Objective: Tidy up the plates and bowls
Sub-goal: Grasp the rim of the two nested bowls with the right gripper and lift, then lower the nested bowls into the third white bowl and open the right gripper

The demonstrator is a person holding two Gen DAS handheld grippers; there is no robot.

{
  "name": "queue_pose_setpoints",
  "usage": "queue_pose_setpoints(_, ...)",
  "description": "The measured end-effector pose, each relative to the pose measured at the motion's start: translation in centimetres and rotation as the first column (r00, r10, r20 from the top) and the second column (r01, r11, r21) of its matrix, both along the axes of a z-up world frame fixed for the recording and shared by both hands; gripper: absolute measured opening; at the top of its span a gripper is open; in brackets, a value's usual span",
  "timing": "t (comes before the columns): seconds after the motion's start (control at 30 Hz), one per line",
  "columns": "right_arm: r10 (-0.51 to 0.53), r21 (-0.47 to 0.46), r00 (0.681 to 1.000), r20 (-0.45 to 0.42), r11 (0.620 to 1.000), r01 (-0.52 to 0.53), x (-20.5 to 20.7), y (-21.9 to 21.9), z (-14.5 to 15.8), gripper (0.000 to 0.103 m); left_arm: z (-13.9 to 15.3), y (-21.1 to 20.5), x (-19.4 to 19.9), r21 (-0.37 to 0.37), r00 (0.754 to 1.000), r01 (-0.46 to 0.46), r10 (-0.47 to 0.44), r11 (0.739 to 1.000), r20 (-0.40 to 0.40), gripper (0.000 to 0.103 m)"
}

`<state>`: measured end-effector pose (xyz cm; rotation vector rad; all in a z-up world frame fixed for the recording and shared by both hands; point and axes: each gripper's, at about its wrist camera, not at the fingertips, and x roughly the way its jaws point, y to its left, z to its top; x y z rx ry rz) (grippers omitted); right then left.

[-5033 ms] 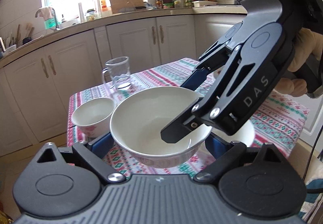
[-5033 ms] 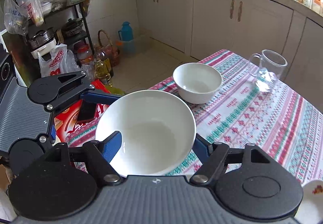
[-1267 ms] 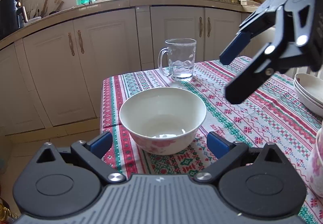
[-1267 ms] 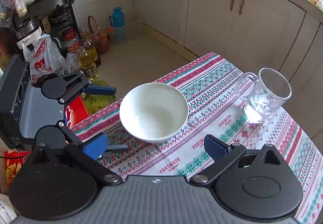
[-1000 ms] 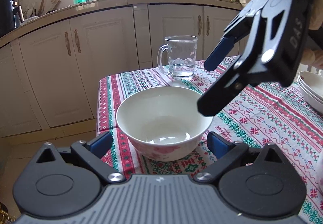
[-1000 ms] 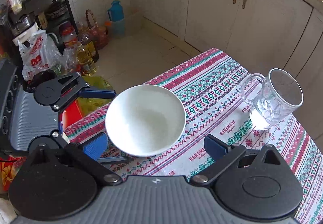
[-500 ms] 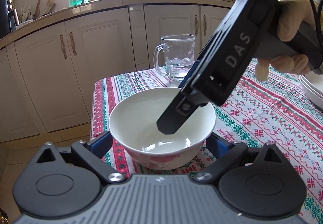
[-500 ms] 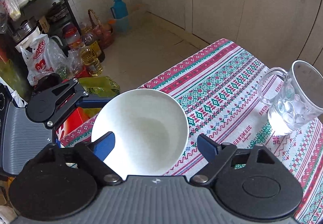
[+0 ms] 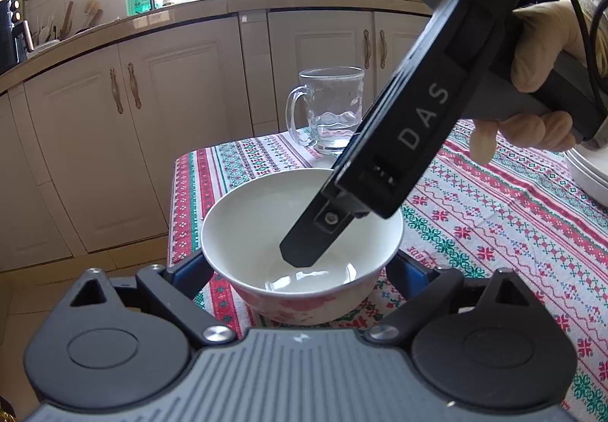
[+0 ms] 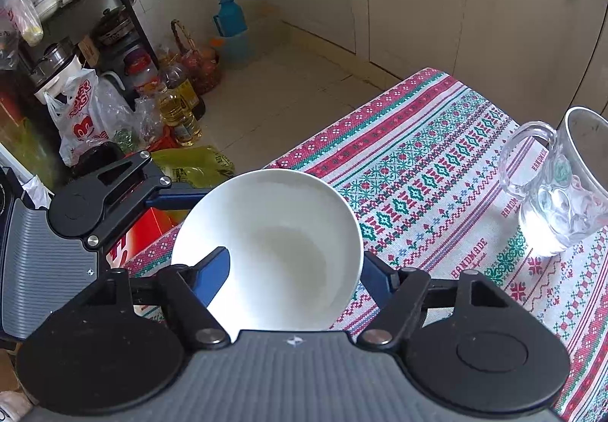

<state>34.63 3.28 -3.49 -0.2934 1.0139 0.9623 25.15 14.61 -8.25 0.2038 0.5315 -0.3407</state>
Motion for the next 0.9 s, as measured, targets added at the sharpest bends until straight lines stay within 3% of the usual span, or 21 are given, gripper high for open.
queue_pose_setpoints(0.5,0.007,0.012,1.000,0.014,1.000,-0.007,-2.3,-1.0,1.7,0.079,2.3,-1.1,-2.2,0.015,1.000,0.011,-0.011,1.000,-0.018,0.096)
queue_pose_setpoints(0.9,0.010,0.041,0.998,0.062,0.999,-0.013,-8.5,-4.6,5.5,0.079,6.1,-3.6,-7.5,0.012,0.998,0.060,-0.059,0.998,-0.005,0.096)
